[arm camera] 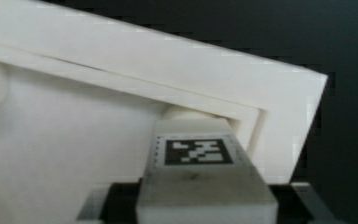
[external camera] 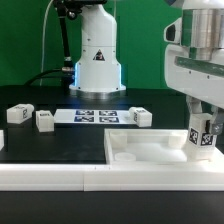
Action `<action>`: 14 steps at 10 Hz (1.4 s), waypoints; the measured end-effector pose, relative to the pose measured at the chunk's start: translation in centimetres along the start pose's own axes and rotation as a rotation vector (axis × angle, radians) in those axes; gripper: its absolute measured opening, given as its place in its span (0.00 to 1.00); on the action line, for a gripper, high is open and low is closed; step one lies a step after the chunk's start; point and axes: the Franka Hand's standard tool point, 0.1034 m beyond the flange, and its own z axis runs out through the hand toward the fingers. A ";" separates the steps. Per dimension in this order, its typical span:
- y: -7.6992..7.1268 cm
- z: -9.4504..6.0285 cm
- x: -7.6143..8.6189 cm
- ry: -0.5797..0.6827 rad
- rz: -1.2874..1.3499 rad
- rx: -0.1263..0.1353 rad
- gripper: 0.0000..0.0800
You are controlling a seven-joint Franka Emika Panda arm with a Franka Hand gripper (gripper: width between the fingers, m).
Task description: Assemble one leg
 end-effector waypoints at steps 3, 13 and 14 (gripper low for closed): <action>0.0 0.0 0.0 0.000 -0.093 0.000 0.63; 0.0 -0.1 0.9 0.028 -1.122 -0.023 0.81; 0.0 -0.1 0.9 0.031 -1.209 -0.029 0.81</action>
Offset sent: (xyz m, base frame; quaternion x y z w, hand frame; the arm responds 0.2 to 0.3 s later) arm -0.0022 -0.0004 0.0040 -0.0033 -0.0018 -0.2151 0.9766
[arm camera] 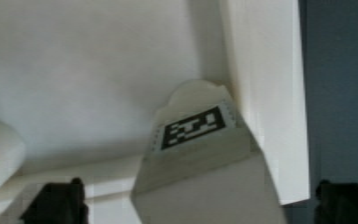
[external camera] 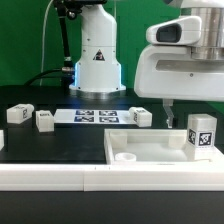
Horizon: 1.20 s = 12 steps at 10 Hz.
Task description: Assemble one leg
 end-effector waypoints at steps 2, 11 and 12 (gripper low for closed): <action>0.2 0.0 0.1 0.001 -0.140 -0.011 0.81; 0.1 0.1 -0.1 -0.006 0.344 0.010 0.36; -0.1 0.1 -0.2 -0.007 0.451 0.009 0.36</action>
Offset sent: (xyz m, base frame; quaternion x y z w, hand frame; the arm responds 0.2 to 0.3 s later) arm 0.0000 0.0000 0.0000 0.0000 0.0000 0.0000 1.0000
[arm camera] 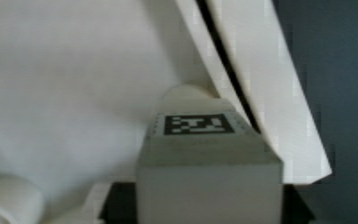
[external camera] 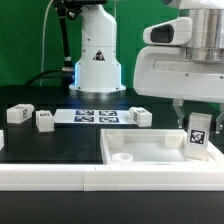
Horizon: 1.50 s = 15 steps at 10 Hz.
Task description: Assemble one leg
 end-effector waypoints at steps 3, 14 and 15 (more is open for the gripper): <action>-0.1 0.2 -0.1 0.010 0.264 0.011 0.36; 0.1 0.1 0.1 0.020 0.294 0.051 0.80; -0.2 0.2 -0.1 0.021 0.190 0.050 0.81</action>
Offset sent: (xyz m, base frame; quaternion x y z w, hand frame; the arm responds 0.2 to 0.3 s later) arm -0.0073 -0.0082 -0.0015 0.0104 0.0506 0.2937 0.9545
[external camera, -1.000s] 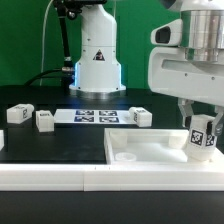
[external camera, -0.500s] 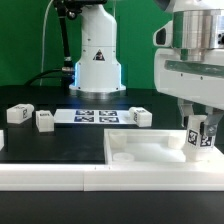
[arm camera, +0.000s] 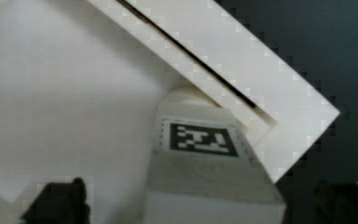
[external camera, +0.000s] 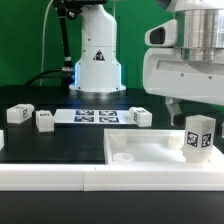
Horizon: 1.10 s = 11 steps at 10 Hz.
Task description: Assemble one leg
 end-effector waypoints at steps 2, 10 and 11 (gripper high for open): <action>-0.5 0.1 -0.7 -0.005 -0.216 0.003 0.81; 0.3 0.0 0.3 0.003 -0.952 -0.024 0.81; 0.3 0.0 0.4 0.005 -1.014 -0.034 0.81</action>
Offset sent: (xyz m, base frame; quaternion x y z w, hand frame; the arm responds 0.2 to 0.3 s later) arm -0.0043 0.0181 0.0051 -0.0079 -0.0268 -0.2973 0.9544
